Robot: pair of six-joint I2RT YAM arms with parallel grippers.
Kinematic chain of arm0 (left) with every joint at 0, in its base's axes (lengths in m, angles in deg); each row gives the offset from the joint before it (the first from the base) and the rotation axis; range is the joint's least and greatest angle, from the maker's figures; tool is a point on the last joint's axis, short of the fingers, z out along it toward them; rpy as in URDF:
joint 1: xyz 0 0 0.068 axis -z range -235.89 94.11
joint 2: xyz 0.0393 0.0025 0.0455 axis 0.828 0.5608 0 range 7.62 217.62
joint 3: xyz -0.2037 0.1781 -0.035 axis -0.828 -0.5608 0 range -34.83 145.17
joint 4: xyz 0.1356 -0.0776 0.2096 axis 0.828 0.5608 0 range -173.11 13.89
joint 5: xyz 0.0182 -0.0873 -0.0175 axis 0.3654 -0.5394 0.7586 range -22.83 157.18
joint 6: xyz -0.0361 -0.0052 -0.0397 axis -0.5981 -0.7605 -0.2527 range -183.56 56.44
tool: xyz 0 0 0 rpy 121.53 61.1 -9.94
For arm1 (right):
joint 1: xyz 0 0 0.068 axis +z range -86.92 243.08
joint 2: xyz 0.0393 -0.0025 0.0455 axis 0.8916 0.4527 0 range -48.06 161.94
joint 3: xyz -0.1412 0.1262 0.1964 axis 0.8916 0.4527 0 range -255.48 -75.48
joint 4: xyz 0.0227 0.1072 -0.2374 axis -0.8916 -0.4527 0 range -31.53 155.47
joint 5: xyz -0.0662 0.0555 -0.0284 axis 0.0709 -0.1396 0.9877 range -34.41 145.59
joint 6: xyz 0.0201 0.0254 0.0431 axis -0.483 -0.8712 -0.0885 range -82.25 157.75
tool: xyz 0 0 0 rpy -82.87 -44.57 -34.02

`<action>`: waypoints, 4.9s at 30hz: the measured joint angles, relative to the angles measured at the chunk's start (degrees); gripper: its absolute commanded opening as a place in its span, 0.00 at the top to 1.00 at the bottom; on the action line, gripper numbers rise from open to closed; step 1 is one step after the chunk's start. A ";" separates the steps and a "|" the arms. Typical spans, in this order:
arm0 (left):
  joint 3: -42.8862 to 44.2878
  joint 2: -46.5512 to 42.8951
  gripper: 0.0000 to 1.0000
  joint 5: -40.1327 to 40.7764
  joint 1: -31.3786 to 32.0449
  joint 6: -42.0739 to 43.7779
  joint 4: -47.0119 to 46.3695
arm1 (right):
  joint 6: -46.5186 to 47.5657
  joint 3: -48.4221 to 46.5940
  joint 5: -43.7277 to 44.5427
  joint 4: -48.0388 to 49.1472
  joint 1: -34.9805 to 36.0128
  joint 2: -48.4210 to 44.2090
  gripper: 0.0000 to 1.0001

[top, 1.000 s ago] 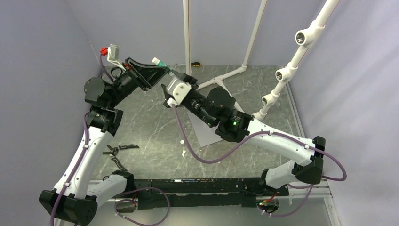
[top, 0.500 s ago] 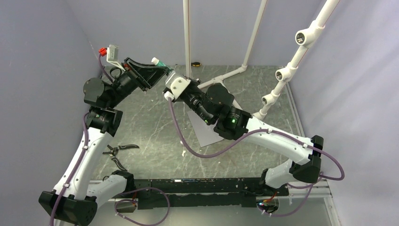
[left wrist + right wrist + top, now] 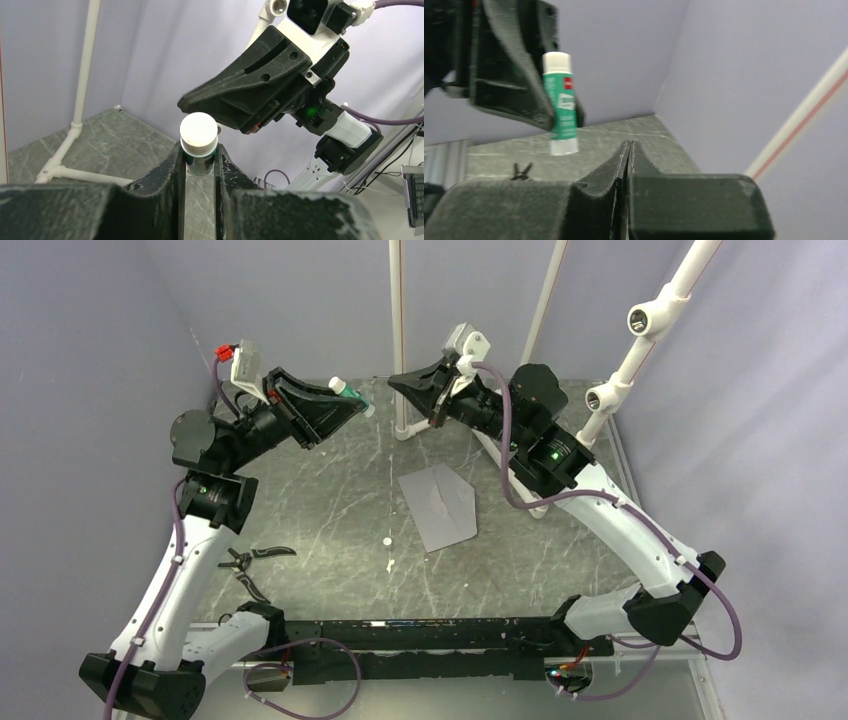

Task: Place the letter into the envelope and seal it

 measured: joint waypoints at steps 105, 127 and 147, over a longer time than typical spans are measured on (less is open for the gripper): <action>2.95 0.68 0.98 10.47 -0.20 -3.56 12.48 | 16.55 -2.16 17.25 -1.99 12.04 6.71 1.00; -2.43 -1.97 0.98 2.19 0.46 -6.40 -4.48 | -4.83 5.18 -7.43 3.10 2.67 -2.08 0.21; 1.25 5.05 0.98 7.61 0.42 -30.64 -7.54 | 5.92 8.15 -2.54 24.11 4.11 3.87 0.59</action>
